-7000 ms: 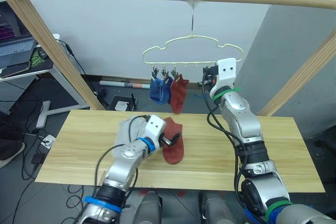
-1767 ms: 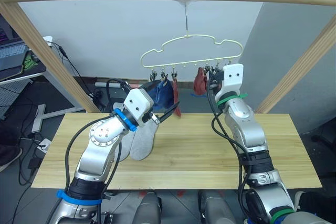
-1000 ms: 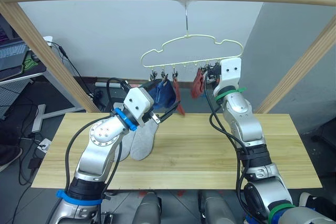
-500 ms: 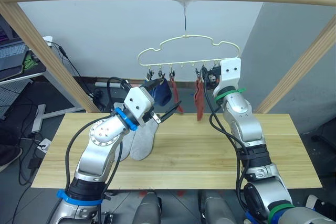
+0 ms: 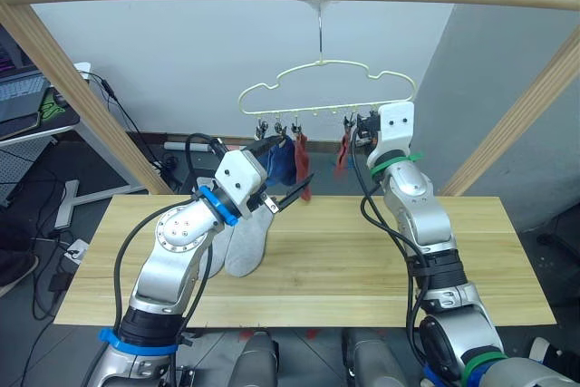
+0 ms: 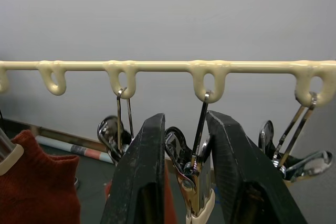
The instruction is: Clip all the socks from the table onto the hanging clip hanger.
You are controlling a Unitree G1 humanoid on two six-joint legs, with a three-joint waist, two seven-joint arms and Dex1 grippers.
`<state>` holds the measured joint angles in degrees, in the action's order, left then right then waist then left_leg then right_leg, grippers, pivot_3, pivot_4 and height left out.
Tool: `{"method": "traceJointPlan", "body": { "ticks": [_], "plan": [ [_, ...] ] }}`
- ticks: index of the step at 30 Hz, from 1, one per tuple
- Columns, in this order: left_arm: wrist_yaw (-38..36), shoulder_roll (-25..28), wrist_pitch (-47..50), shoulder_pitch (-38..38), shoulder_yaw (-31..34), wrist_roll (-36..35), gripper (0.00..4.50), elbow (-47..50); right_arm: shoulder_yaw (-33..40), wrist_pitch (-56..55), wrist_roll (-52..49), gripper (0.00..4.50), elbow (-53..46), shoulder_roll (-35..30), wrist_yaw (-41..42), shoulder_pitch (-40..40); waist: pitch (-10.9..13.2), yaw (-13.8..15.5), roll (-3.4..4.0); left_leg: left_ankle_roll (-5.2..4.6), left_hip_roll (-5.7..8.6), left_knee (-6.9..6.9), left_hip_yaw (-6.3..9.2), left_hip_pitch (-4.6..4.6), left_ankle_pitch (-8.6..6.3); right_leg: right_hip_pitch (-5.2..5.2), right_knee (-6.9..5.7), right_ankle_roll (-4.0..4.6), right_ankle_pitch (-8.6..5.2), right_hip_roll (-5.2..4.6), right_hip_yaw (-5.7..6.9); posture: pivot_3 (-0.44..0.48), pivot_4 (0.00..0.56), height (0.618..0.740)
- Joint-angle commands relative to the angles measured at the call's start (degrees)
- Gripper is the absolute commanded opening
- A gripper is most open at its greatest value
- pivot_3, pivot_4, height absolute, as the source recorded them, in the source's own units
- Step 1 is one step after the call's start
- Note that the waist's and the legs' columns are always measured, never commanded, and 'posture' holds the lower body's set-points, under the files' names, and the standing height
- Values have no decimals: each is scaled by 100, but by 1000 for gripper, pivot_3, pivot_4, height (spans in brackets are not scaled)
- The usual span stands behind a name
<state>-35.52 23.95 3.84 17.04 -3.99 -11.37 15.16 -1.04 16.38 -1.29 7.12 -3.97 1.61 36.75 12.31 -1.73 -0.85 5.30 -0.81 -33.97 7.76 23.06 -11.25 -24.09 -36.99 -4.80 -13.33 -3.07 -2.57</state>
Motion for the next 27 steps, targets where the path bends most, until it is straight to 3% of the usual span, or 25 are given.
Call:
{"method": "traceJointPlan", "body": {
  "ticks": [1,14,23,27],
  "plan": [
    [42,-15,8,83,93,-76,4500,272,75,-101,-9,1130,-79,29,-19,152,0,0,0,0,0,0,0,0,0,0,0,0,0,0,0,121,202,740],
    [35,-15,20,48,105,-76,4500,293,-11,-145,131,1130,49,5,-54,202,0,0,0,0,0,0,0,0,0,0,0,0,0,0,0,125,204,740],
    [28,-17,8,38,103,-76,4500,276,14,-132,142,4312,87,60,-75,233,0,0,0,0,0,0,0,0,0,0,-1,0,0,0,0,125,204,740],
    [31,-16,9,21,113,-84,4500,288,27,-120,127,4484,86,91,-89,248,0,0,0,0,0,0,0,0,0,0,-1,0,0,0,0,126,206,740]
  ]
}}
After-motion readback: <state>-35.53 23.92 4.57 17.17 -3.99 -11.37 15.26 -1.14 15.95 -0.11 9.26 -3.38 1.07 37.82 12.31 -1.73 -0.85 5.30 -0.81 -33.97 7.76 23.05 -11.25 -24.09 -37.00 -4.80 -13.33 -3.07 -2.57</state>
